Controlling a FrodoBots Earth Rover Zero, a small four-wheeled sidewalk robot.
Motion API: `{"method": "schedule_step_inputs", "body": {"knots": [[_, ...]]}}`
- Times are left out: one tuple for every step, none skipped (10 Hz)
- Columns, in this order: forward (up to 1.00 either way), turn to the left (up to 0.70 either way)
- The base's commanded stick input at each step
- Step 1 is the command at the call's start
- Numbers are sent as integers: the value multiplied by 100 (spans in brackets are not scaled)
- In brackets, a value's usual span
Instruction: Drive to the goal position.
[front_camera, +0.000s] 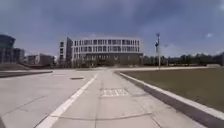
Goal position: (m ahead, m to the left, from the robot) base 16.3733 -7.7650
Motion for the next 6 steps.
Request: {"method": "schedule_step_inputs", "body": {"knots": [[70, 0], [70, 0], [70, 0], [70, 0], [70, 0], [70, 0]]}}
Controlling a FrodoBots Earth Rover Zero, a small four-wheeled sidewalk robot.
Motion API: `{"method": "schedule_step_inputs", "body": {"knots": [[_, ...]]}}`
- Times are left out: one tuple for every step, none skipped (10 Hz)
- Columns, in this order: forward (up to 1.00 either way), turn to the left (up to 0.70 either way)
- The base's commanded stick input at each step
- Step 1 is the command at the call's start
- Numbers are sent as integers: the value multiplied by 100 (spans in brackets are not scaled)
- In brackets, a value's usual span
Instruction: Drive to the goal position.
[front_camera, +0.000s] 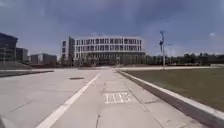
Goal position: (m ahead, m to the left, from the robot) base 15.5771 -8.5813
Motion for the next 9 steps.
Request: {"method": "schedule_step_inputs", "body": {"knots": [[70, 0], [70, 0], [70, 12], [70, 30], [70, 13], [70, 2], [70, 0], [70, 0], [70, 0]]}}
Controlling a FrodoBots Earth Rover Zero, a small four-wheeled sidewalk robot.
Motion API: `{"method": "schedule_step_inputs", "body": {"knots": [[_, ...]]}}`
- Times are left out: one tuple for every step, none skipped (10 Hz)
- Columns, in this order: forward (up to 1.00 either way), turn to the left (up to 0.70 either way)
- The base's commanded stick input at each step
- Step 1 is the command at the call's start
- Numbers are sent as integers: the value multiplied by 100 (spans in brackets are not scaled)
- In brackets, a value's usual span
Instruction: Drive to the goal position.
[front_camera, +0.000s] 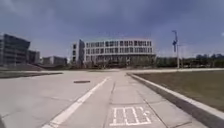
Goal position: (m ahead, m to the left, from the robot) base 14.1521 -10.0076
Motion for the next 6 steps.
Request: {"method": "schedule_step_inputs", "body": {"knots": [[70, 0], [70, 0], [70, 0], [70, 0], [70, 0], [70, 0]]}}
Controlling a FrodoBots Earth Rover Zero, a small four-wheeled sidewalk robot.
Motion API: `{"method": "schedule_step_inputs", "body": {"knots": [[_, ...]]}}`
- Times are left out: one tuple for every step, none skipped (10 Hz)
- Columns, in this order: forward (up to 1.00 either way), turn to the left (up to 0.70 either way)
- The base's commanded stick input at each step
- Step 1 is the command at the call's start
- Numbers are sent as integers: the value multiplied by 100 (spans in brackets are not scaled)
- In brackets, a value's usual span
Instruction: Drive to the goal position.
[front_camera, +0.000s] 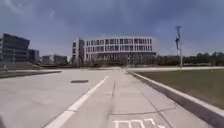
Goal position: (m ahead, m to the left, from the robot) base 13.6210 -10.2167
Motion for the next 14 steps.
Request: {"method": "schedule_step_inputs", "body": {"knots": [[70, 0], [70, 0], [70, 0], [70, 0], [70, 0], [70, 0], [70, 0], [70, -18], [70, -29], [70, -17], [70, -5], [70, 0], [70, 0], [70, 0]]}}
